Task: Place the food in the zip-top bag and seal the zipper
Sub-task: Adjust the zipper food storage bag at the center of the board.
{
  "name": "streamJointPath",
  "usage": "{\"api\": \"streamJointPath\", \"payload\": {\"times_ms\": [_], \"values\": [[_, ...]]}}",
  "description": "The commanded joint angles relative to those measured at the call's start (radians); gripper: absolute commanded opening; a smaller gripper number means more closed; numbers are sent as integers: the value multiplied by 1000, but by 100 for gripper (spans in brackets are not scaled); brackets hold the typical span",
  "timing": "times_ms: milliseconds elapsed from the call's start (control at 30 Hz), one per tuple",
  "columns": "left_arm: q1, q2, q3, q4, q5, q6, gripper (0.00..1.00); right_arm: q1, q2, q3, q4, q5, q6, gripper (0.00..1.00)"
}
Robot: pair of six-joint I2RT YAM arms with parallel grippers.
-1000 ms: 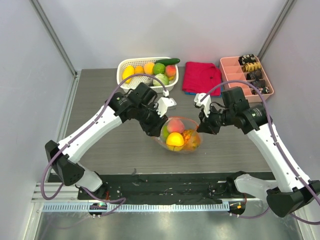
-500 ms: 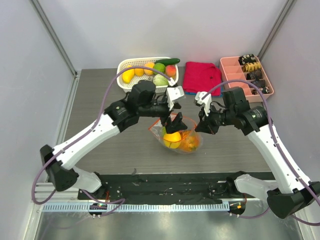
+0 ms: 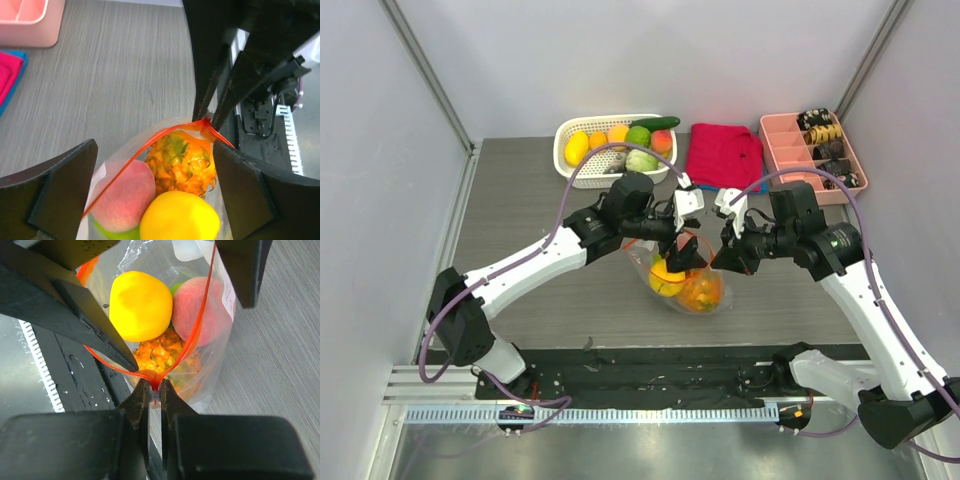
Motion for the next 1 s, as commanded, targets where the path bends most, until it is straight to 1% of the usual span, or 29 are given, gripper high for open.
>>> {"api": "streamJointPath", "payload": {"times_ms": [0,33,67,133,200,267,300,333,400,433,500,533,567,600,633,667,700,800,833,867,900,967], "values": [[-16,-45,-32,69,120,164,92,6,-34,1,43,-30,-24,1],[-20,-45,-32,51,142,225,88,5,-33,-2,43,-28,-27,1],[-20,-45,-32,34,162,243,83,6,-34,-5,41,-25,-30,1],[-22,-46,-20,-20,192,269,81,6,-34,-8,35,-18,-48,1],[-13,-56,-21,-9,194,232,81,6,-40,-10,34,-12,-57,1],[-8,-63,-26,2,206,179,77,6,-48,-16,37,-7,-67,1],[-6,-66,-26,6,208,162,72,6,-53,-17,40,-1,-70,1],[-5,-69,-26,6,208,140,62,6,-57,-22,44,4,-70,1],[-6,-66,-26,8,193,100,50,5,-59,-22,43,4,-70,1],[-6,-56,-23,13,170,82,41,6,-60,-21,46,-2,-70,1],[-6,-40,-8,2,101,59,35,5,-68,-21,49,-4,-67,1],[-5,-31,-2,-9,79,63,34,6,-73,-25,55,-4,-65,1],[-5,-28,-3,-6,61,65,36,6,-77,-28,60,-4,-64,1],[-5,-28,-4,-3,36,65,41,6,-80,-31,66,-5,-60,1],[-5,-25,-6,5,27,60,53,5,-82,-33,72,-7,-60,1],[-5,-22,-9,28,22,51,56,6,-85,-39,75,-15,-56,1],[-5,-22,-11,29,21,47,56,5,-83,-40,78,-18,-54,1],[-3,-2,0,22,25,25,33,6,-77,-37,92,-35,-39,1],[0,3,5,13,54,21,18,6,-79,-34,104,-36,-34,1],[4,6,9,6,74,11,10,5,-79,-37,110,-39,-30,2],[20,7,9,8,96,-1,2,5,-83,-37,119,-36,-18,13],[44,4,-6,31,189,-58,0,6,-94,-50,136,-25,-5,30]]}}
